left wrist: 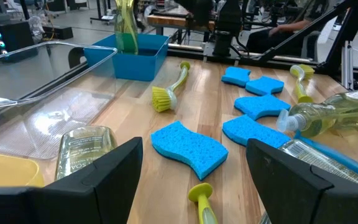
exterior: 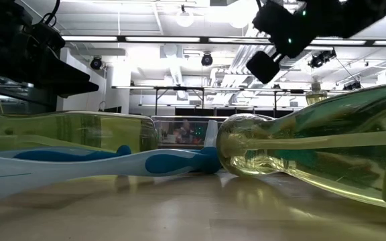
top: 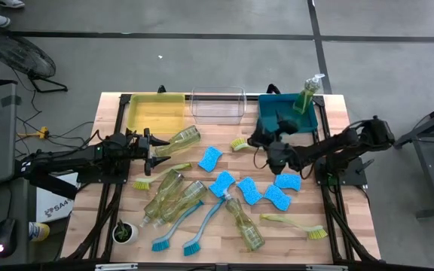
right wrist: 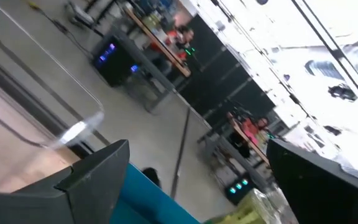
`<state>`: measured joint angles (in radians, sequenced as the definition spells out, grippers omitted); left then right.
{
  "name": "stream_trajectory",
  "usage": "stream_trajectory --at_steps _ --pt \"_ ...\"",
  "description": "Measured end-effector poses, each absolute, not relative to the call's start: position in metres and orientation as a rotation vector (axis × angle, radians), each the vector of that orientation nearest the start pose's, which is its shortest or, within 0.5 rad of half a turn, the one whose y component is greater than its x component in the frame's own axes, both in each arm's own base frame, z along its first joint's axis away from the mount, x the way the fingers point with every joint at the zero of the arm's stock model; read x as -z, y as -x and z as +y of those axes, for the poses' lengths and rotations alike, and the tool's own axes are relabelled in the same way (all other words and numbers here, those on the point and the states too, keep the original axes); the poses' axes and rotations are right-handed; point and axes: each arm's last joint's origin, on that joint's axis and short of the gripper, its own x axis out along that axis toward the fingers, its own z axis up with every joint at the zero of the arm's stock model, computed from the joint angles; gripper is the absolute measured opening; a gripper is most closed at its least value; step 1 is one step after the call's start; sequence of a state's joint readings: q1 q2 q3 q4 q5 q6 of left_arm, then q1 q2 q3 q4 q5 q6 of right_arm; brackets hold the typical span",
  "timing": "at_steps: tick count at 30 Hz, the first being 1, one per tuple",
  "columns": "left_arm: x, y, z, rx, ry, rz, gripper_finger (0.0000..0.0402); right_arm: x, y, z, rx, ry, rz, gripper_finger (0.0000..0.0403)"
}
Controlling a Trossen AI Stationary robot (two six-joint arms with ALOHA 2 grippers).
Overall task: Pick & Place Kitchen Sink Supplies
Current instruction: Put the sponge into the transparent bin
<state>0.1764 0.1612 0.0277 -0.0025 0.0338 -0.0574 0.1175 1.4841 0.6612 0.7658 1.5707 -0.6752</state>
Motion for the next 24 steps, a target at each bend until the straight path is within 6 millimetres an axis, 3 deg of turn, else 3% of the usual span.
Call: stream_trajectory --at_steps 6,12,18,24 --pt "-0.16 -0.105 0.018 -0.146 0.072 0.132 0.028 -0.238 -0.29 0.025 1.245 0.522 0.414 0.0374" --pt "-0.16 -0.105 0.018 -0.146 0.072 0.131 0.028 -0.24 -0.303 0.037 0.882 0.365 0.335 0.0374" --pt "-0.16 -0.105 0.018 -0.146 0.072 0.131 0.028 -0.234 -0.302 0.036 0.624 0.204 0.48 0.0374" --pt "-0.16 -0.105 0.018 -0.146 0.072 0.132 0.028 -0.228 -0.276 0.025 0.553 -0.05 0.778 0.0374"
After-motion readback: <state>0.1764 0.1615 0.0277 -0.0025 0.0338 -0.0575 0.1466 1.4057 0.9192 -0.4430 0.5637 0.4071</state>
